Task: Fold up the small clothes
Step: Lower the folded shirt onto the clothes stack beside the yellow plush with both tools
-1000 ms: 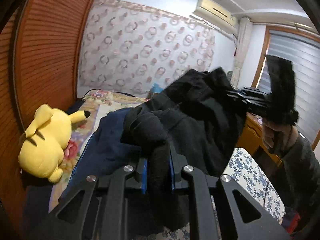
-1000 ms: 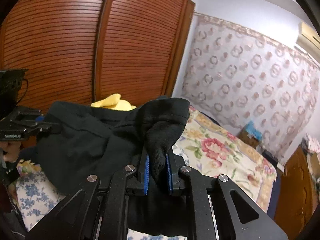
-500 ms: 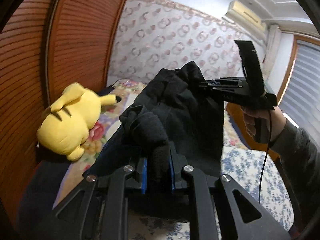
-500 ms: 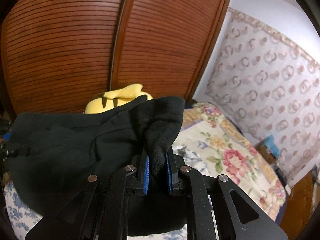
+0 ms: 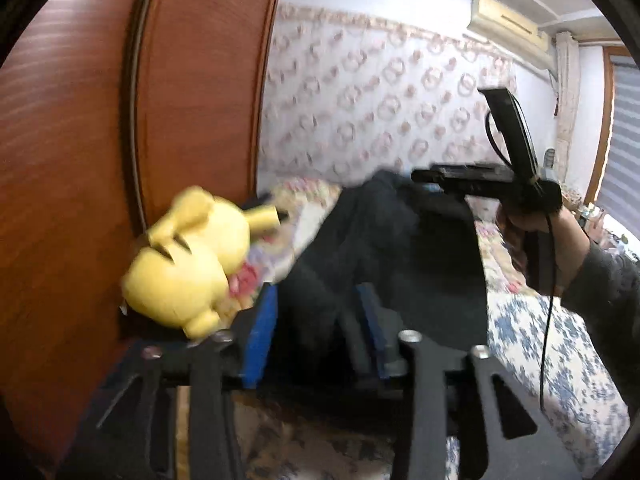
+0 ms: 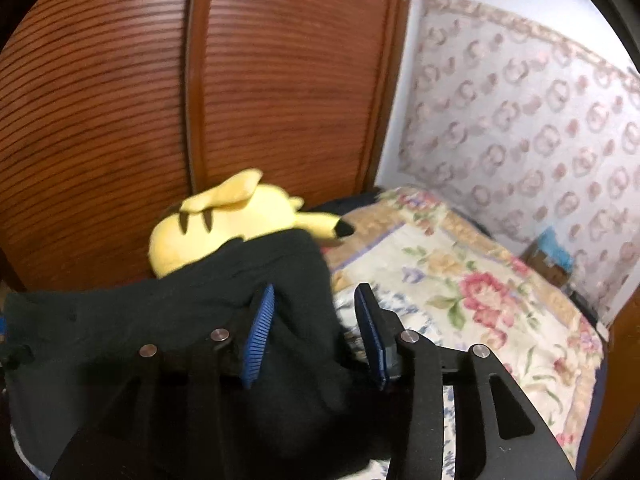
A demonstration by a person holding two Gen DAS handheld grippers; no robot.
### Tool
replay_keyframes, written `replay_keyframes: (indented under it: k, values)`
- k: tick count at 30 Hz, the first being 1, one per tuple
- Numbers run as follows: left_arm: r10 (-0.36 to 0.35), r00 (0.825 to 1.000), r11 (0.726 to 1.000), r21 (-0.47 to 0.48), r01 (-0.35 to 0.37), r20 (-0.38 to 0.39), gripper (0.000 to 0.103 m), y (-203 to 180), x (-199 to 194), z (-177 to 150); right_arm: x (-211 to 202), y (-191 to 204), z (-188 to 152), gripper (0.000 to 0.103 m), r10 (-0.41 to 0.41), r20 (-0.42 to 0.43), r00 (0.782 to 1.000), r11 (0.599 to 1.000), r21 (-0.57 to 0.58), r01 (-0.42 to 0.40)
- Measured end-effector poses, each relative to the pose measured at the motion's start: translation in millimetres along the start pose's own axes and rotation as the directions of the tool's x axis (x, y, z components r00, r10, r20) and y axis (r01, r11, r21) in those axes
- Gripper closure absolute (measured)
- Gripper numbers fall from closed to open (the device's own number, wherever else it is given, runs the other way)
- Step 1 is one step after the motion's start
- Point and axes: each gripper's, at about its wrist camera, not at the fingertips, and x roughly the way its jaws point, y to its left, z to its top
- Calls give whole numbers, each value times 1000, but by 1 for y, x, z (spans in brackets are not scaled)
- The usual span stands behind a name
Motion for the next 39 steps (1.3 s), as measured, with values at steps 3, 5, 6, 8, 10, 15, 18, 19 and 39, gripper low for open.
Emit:
replay_keyframes:
  k: [3,5,6,8,10,15,18,19,39]
  values:
    - [-21,1000,999,39,20,15,41,-8,5,9,-20,-3,2,52,12,53,999,1000,27,-13]
    - [-49,998,997,59,51,-31,41,-14,21,8,-29,-2,-1,51,78,64,995,996,36,-81]
    - [-66,996,995,65,70,-63,41,-18,31,4,-29,0,-4,51,111,54,992,993,36,-113]
    - [-83,990,993,70,91,-114,41,-24,44,-4,-20,4,-12,50,165,7,986,985,41,-165]
    - [-75,985,993,78,88,-154,41,-27,56,-16,-10,10,-19,50,157,-27,987,987,29,-157]
    - [-57,983,994,85,73,-174,41,-25,67,-31,21,4,-31,42,144,-41,989,988,54,-141]
    - [-53,982,995,76,68,-182,40,-19,74,-36,42,1,-41,41,168,-46,985,983,81,-164]
    - [-61,981,995,65,74,-186,40,-16,77,-37,47,1,-45,41,170,-50,984,982,87,-165]
    - [-24,994,990,134,37,-103,40,-38,23,-20,-45,11,-62,38,25,25,999,985,167,-29]
